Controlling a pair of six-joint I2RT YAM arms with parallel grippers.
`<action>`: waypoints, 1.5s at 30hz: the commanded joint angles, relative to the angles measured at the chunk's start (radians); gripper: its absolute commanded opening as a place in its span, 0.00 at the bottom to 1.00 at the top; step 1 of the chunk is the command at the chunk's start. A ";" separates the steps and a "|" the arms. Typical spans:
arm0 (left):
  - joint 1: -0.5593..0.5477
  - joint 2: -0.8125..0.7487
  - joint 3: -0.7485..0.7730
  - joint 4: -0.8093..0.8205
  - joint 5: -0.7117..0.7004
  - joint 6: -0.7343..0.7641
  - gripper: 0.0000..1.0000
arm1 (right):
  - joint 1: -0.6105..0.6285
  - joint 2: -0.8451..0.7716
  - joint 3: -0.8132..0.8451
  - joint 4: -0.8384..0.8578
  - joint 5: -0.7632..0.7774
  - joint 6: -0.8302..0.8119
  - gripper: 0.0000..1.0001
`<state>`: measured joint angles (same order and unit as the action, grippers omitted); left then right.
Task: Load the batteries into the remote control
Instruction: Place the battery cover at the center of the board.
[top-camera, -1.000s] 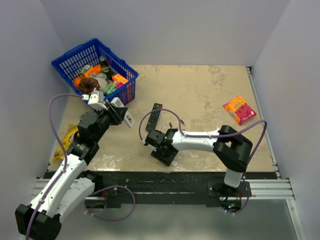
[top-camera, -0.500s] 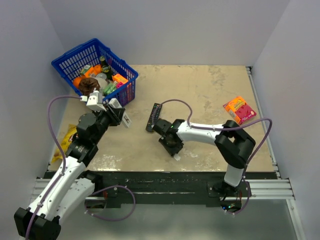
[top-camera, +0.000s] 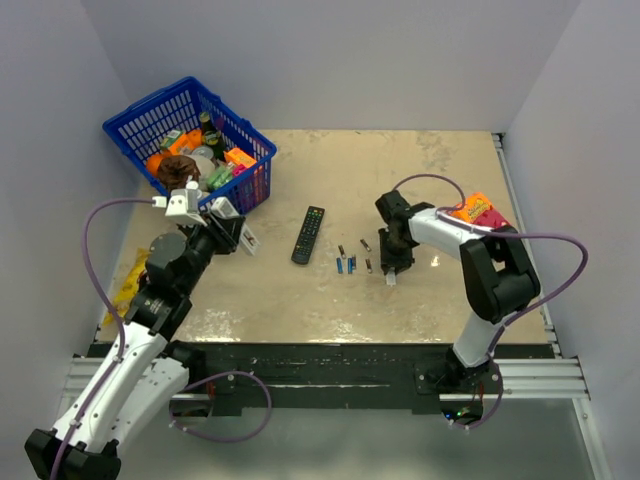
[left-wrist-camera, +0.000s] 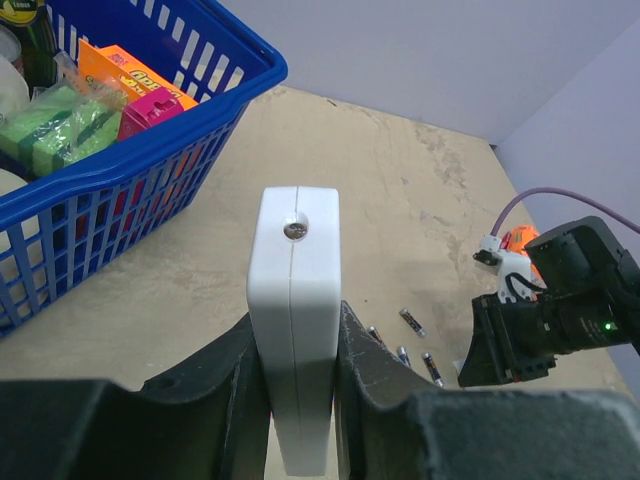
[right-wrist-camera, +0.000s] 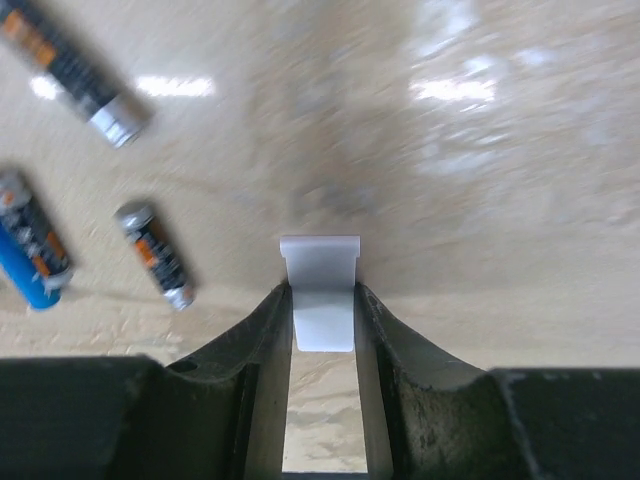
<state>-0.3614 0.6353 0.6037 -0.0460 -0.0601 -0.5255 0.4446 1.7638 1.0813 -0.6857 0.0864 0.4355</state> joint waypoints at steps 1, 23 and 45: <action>-0.004 -0.023 0.042 0.005 -0.024 0.036 0.00 | -0.118 0.026 -0.060 0.081 0.050 0.052 0.32; -0.024 -0.033 0.048 -0.002 -0.072 0.071 0.00 | -0.279 -0.139 -0.198 0.077 -0.114 0.077 0.67; -0.033 -0.013 0.056 0.008 -0.080 0.076 0.00 | -0.182 -0.049 -0.092 0.209 -0.203 0.111 0.66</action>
<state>-0.3893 0.6228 0.6060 -0.0776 -0.1207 -0.4744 0.2466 1.6547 0.9562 -0.5434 -0.1280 0.5282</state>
